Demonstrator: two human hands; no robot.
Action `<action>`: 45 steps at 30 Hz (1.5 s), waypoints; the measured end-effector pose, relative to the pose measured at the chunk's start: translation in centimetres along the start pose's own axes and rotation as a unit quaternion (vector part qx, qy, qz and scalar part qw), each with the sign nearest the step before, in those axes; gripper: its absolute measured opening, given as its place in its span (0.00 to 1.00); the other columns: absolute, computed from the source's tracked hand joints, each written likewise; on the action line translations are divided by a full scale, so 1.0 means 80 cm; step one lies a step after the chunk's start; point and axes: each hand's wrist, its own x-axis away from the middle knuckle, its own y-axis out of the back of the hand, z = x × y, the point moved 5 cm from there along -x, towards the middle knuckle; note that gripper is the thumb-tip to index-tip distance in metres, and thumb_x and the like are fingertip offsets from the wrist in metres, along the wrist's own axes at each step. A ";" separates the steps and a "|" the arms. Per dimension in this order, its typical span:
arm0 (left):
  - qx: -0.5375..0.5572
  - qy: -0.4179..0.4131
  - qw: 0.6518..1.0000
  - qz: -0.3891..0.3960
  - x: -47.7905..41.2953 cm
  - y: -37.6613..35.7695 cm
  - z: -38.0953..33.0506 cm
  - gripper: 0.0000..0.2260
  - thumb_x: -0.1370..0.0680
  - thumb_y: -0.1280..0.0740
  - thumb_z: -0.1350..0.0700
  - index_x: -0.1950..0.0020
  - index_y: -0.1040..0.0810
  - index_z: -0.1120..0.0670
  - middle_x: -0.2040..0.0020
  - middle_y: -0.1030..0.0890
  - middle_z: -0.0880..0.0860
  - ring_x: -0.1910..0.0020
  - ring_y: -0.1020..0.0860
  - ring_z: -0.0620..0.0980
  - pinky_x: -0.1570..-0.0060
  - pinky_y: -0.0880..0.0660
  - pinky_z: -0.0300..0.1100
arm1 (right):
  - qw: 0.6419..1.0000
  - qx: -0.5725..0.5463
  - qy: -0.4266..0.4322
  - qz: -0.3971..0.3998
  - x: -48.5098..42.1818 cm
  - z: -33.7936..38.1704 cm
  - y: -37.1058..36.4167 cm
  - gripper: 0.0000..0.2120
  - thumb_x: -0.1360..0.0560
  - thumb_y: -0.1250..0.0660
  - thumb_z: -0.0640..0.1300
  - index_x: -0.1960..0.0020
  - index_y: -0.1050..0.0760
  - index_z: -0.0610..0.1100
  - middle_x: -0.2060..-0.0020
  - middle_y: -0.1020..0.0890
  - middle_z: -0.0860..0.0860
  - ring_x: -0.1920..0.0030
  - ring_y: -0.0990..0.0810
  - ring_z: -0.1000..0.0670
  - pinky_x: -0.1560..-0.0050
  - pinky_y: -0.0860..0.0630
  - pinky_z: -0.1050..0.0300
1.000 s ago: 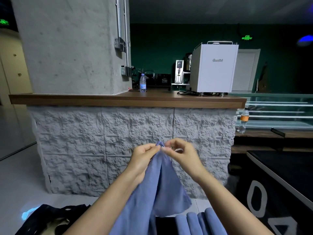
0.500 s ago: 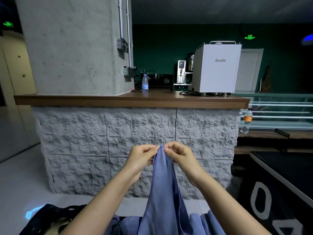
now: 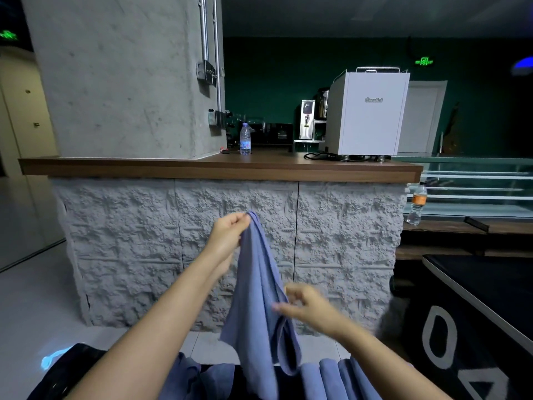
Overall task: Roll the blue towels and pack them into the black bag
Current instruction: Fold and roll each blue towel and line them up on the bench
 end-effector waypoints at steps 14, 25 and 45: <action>-0.093 0.032 0.982 -0.162 -0.065 0.163 0.116 0.10 0.22 0.37 0.67 0.42 0.24 0.68 0.55 0.22 0.55 0.52 0.28 0.51 0.55 0.29 0.42 | 0.924 0.347 0.057 -0.152 0.017 -0.074 0.113 0.12 0.28 0.30 0.50 0.66 0.21 0.45 0.45 0.20 0.51 0.41 0.28 0.47 0.43 0.30 0.55; 0.075 -0.009 0.994 -0.079 -0.034 0.157 0.096 0.06 0.20 0.41 0.65 0.52 0.24 0.60 0.56 0.22 0.55 0.57 0.25 0.46 0.53 0.26 0.37 | 0.966 0.126 -0.099 -0.203 0.000 -0.030 0.173 0.03 0.27 0.29 0.40 0.58 0.20 0.40 0.63 0.18 0.45 0.62 0.22 0.49 0.65 0.31 0.61; -0.086 -0.015 0.996 -0.012 0.014 -0.019 0.063 0.03 0.24 0.32 0.60 0.55 0.18 0.57 0.60 0.17 0.51 0.62 0.20 0.39 0.60 0.23 0.34 | 0.942 -0.239 -0.126 -0.198 -0.054 0.058 0.032 0.05 0.26 0.31 0.36 0.58 0.24 0.34 0.71 0.22 0.43 0.72 0.22 0.51 0.66 0.19 0.58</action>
